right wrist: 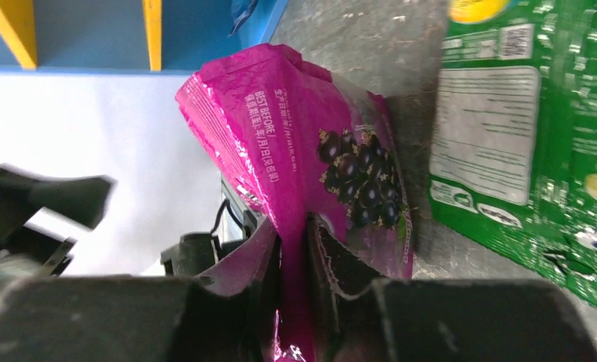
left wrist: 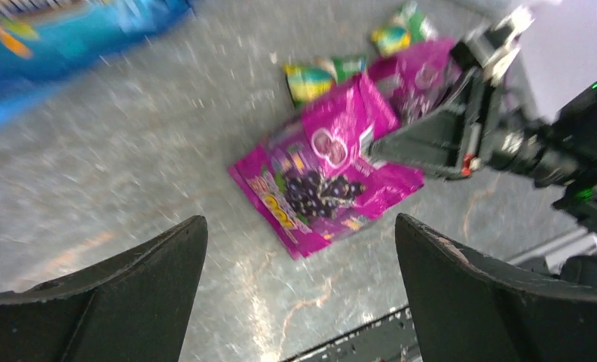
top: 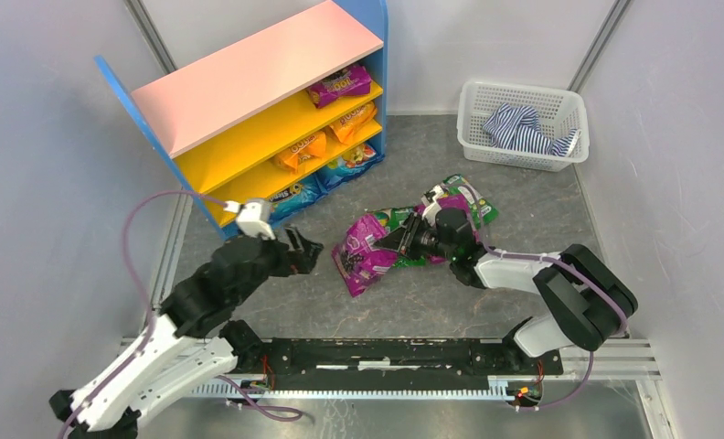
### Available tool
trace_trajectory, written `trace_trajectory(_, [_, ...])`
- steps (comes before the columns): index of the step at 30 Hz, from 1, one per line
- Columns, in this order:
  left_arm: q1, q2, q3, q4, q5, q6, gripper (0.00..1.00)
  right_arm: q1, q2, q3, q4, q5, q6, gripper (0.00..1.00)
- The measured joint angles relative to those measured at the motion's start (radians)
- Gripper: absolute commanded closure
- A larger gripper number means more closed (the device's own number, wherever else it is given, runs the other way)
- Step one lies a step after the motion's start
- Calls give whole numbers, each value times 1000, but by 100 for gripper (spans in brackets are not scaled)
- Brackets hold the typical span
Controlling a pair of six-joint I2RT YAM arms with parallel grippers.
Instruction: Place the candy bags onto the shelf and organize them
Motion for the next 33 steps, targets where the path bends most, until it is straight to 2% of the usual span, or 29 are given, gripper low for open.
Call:
trace_trajectory(4, [0, 140, -134, 103, 114, -79, 5, 3, 2, 0, 45, -57, -68, 39])
trace_trajectory(7, [0, 214, -211, 162, 159, -111, 14, 3, 2, 10, 18, -100, -158, 21])
trace_trajectory(9, [0, 245, -259, 216, 176, -129, 18, 3, 2, 40, -63, -121, -248, 15])
trace_trajectory(13, [0, 328, -336, 318, 200, -166, 22, 3, 24, 157, -258, -160, -438, 11])
trace_trajectory(16, [0, 380, -392, 389, 209, -195, 25, 3, 74, 246, -342, -189, -538, 9])
trace_trajectory(17, [0, 393, -409, 411, 209, -202, 26, 3, 91, 265, -355, -202, -558, 2])
trace_trajectory(22, [0, 486, -424, 488, 207, -210, 35, 7, 166, 286, -364, -257, -584, 2])
trace_trajectory(28, [0, 586, -411, 541, 182, -211, 37, 35, 185, 271, -342, -299, -591, 2])
trace_trajectory(33, [0, 597, -404, 539, 134, -211, 37, 32, 167, 256, -373, -328, -648, 2])
